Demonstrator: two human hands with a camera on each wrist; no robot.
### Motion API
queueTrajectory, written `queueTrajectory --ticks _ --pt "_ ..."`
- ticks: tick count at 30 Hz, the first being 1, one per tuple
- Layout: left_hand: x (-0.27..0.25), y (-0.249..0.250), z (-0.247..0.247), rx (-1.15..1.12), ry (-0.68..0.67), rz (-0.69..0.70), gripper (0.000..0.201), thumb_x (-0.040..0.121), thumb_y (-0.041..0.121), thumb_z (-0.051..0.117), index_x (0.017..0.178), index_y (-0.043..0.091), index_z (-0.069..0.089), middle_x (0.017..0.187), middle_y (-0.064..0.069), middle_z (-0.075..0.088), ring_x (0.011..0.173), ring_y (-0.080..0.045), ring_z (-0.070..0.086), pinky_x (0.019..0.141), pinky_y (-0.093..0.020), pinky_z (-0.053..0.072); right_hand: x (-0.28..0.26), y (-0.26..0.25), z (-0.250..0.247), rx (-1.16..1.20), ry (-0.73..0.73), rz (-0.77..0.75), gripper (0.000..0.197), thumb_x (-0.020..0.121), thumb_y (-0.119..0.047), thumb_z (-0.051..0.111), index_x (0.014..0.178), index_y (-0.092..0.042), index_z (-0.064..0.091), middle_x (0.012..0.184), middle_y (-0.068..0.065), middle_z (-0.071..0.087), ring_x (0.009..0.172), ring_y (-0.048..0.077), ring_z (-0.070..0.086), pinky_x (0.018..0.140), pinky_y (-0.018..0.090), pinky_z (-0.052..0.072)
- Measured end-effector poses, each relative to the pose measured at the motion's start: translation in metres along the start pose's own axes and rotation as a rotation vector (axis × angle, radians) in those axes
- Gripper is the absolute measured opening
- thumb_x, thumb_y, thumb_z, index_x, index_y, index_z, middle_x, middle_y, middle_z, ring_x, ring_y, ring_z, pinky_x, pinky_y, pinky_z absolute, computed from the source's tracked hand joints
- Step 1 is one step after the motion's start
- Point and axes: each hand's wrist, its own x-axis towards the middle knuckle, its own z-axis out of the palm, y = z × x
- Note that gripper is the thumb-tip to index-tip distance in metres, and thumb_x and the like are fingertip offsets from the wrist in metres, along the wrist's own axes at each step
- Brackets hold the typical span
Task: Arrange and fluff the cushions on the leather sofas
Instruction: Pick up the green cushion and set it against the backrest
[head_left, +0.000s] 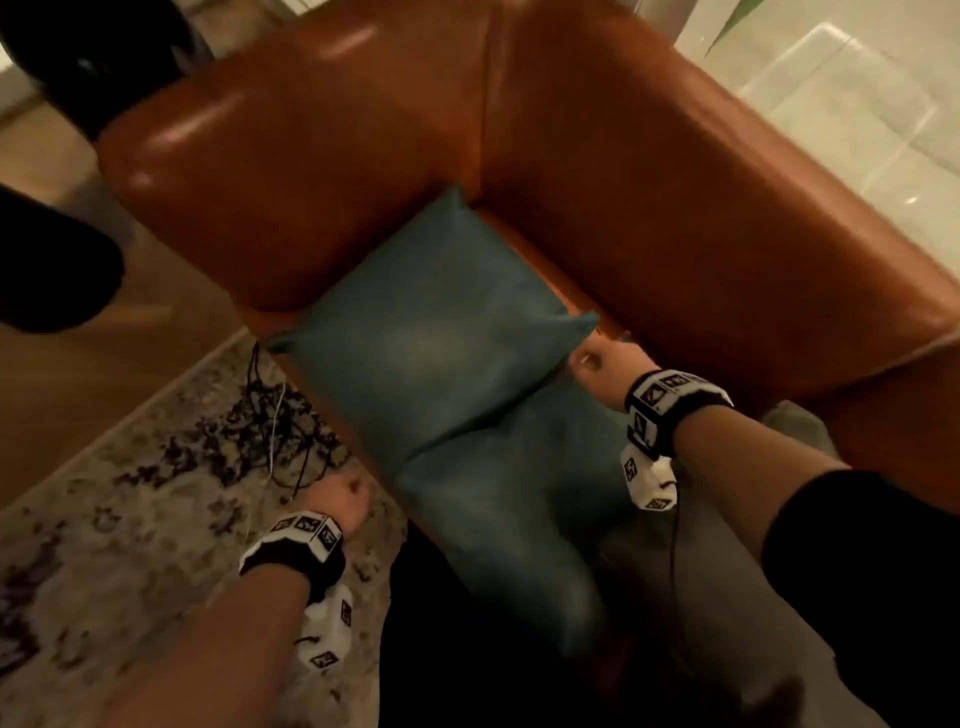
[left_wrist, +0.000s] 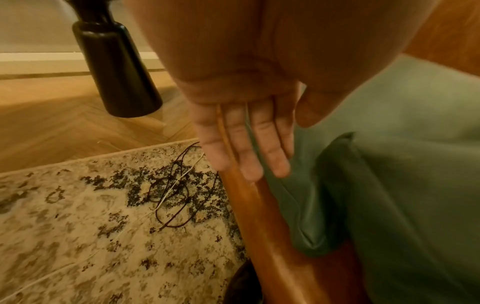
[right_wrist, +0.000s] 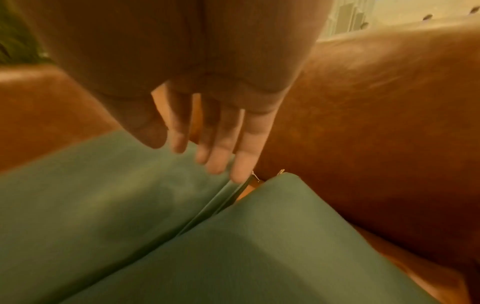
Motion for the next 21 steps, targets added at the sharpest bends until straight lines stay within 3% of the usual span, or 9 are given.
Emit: queueTrajectory --ticks 2,4,6,9,12,15,18,21 --pt "0.025 -0.002 0.003 -0.01 -0.003 -0.041 0.046 0.103 0.037 0.031 0.118 0.007 0.062 0.124 -0.019 0.063 0.112 -0.034 0.059 0.092 -0.033 0.044 0.047 -0.009 0.014 -0.029 -0.039 0.121 0.058 0.092 -0.03 0.057 0.145 -0.019 0.036 0.147 0.015 0.037 0.127 0.037 0.047 0.098 0.038 0.042" --pt "0.036 0.004 0.009 -0.067 -0.059 -0.066 0.054 0.103 0.045 0.025 0.128 0.009 0.057 0.133 -0.018 0.057 0.122 -0.032 0.054 0.1 -0.031 0.038 0.08 -0.013 0.023 -0.055 -0.094 0.258 0.074 0.092 -0.037 0.057 0.153 -0.024 0.016 0.159 0.012 0.012 0.138 0.04 0.032 0.108 0.046 0.037" --pt "0.044 0.005 0.017 -0.209 -0.145 -0.054 0.056 0.101 0.048 0.026 0.136 0.012 0.051 0.141 -0.014 0.052 0.129 -0.029 0.049 0.104 -0.028 0.034 0.104 -0.014 0.031 -0.129 -0.125 0.312 0.069 0.093 -0.044 0.054 0.15 -0.032 0.019 0.161 0.011 0.007 0.143 0.042 0.018 0.113 0.055 0.027" --pt "0.047 -0.005 0.022 -0.473 -0.219 -0.006 0.056 0.1 0.047 0.034 0.149 0.018 0.032 0.149 -0.002 0.044 0.136 -0.02 0.042 0.106 -0.021 0.029 0.121 -0.022 0.026 -0.154 -0.132 0.256 0.052 0.094 -0.046 0.051 0.142 -0.036 0.033 0.158 0.009 0.017 0.142 0.044 0.015 0.11 0.064 0.024" --pt "0.043 -0.007 0.001 -0.793 -0.175 0.014 0.073 0.096 0.042 0.049 0.151 0.038 0.001 0.146 0.014 0.035 0.134 -0.009 0.038 0.109 -0.02 0.027 0.124 -0.047 -0.003 -0.118 -0.054 0.124 0.039 0.095 -0.051 0.046 0.129 -0.034 0.045 0.143 0.009 0.034 0.127 0.037 0.038 0.106 0.06 0.032" --pt "0.037 -0.003 -0.04 -1.124 -0.061 0.0 0.082 0.092 0.024 0.062 0.153 0.038 0.009 0.149 0.008 0.041 0.129 -0.014 0.047 0.107 -0.029 0.038 0.12 -0.087 -0.036 0.049 0.028 0.013 0.034 0.097 -0.048 0.044 0.117 -0.021 0.052 0.125 0.012 0.04 0.097 0.029 0.048 0.09 0.041 0.043" --pt "0.019 0.003 -0.088 -1.22 0.117 0.072 0.093 0.083 0.018 0.072 0.152 0.041 0.013 0.14 0.008 0.047 0.12 -0.015 0.052 0.098 -0.032 0.045 0.119 -0.127 -0.065 0.148 0.101 -0.048 0.027 0.098 -0.048 0.042 0.103 -0.023 0.052 0.111 0.009 0.049 0.093 0.03 0.053 0.079 0.039 0.044" --pt "0.012 0.002 -0.144 -1.238 0.3 0.103 0.092 0.083 0.019 0.072 0.152 0.039 0.014 0.146 0.006 0.036 0.123 -0.017 0.048 0.098 -0.035 0.044 0.123 -0.156 -0.101 0.267 0.219 -0.002 0.025 0.098 -0.046 0.045 0.105 -0.023 0.052 0.106 0.005 0.056 0.091 0.027 0.055 0.075 0.038 0.046"
